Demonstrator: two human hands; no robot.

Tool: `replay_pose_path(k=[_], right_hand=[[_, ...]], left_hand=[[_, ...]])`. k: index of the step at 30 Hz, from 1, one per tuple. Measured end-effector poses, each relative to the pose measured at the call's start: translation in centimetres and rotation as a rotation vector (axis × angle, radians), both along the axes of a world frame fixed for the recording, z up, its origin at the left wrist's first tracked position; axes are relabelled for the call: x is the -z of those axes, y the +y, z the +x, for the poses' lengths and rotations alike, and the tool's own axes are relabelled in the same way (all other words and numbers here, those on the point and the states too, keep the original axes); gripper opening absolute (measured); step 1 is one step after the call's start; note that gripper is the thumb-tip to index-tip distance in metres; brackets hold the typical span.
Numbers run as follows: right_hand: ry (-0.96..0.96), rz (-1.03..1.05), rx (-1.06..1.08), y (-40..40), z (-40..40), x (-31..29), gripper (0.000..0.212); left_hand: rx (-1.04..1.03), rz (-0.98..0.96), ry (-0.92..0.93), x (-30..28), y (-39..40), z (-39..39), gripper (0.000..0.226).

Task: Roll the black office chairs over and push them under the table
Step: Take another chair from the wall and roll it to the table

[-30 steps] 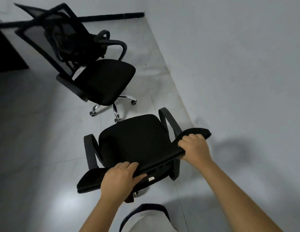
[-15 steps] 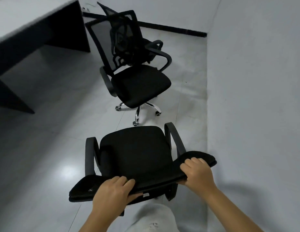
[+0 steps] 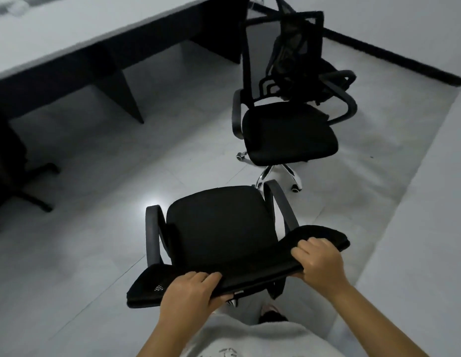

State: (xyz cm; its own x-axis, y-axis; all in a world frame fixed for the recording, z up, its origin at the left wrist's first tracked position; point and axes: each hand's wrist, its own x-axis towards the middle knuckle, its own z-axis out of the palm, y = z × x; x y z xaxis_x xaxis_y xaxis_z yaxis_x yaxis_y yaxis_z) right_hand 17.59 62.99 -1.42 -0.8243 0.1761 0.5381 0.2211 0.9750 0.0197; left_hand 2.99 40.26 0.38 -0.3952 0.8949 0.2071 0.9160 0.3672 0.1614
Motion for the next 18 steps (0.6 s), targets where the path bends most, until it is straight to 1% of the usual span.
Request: replay_pose_path(k=[3,5,8,11,14,18], right_hand=[[-0.021,-0.021,-0.118,3.0,-2.0,-0.2,0.069],[-0.042,-0.009,-0.198,4.7,-3.7,0.0,0.065],[-0.068,0.017,-0.281,6.5,-6.9,0.1,0.060],[-0.078,0.030,-0.329,6.9,-10.7,0.2,0.049],[-0.072,0.002,-0.357,6.5,-14.5,0.1,0.046],[-0.058,-0.017,-0.385,6.1,-19.5,0.1,0.046]], left_hand=[[-0.168,0.068,-0.003,-0.5,0.9,0.9,0.072],[-0.268,0.104,-0.013,-0.5,1.1,1.0,0.076],[-0.401,0.140,-0.006,-0.1,1.1,0.6,0.074],[-0.546,0.150,0.127,0.7,0.9,-1.0,0.072],[-0.680,0.160,0.211,0.9,1.0,-3.9,0.070],[-0.744,0.157,0.281,0.8,0.7,-8.2,0.071]])
